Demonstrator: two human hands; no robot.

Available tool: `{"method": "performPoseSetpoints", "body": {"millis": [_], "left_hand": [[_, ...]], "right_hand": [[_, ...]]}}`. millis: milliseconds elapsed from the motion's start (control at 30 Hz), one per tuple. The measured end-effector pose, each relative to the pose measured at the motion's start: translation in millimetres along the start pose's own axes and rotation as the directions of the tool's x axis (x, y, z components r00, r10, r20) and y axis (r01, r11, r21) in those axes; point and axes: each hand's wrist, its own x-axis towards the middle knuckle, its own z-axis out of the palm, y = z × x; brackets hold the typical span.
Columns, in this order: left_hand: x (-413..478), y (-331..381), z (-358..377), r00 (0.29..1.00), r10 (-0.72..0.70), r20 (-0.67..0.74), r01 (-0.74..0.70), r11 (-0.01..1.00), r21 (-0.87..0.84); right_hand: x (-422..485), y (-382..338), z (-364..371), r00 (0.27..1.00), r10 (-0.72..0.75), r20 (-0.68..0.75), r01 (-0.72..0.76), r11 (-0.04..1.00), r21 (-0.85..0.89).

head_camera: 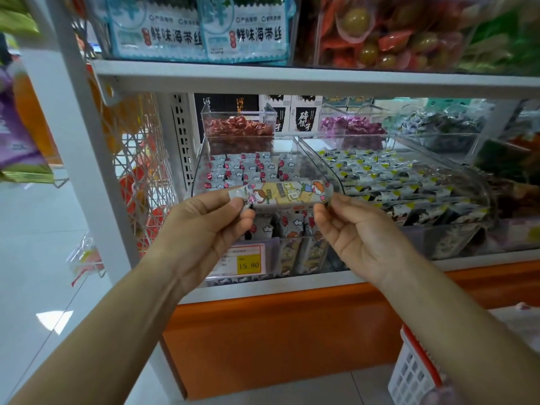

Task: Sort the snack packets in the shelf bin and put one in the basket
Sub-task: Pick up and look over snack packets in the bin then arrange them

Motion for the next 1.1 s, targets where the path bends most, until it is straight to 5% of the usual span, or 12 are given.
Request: {"method": "performPoseSetpoints", "body": {"millis": [233, 533, 900, 1100], "left_hand": [[-0.2, -1.1, -6.6, 0.984, 0.151, 0.099, -0.175, 0.928, 0.328], [-1.5, -2.5, -3.2, 0.991, 0.112, 0.079, -0.136, 0.888, 0.438], [-6.5, 1.7, -1.0, 0.971, 0.159, 0.18, -0.238, 0.734, 0.636], [-6.0, -0.3, 0.8, 0.974, 0.139, 0.177, -0.225, 0.67, 0.707]], "right_hand": [[-6.9, -1.1, 1.0, 0.984, -0.171, 0.04, 0.175, 0.925, -0.337], [-4.6, 4.3, -1.4, 0.969, -0.171, 0.177, 0.236, 0.854, -0.464], [-8.1, 6.4, 0.4, 0.951, -0.273, 0.144, 0.304, 0.746, -0.593], [-10.2, 7.1, -0.6, 0.904, -0.385, 0.185, 0.39, 0.565, -0.727]]}}
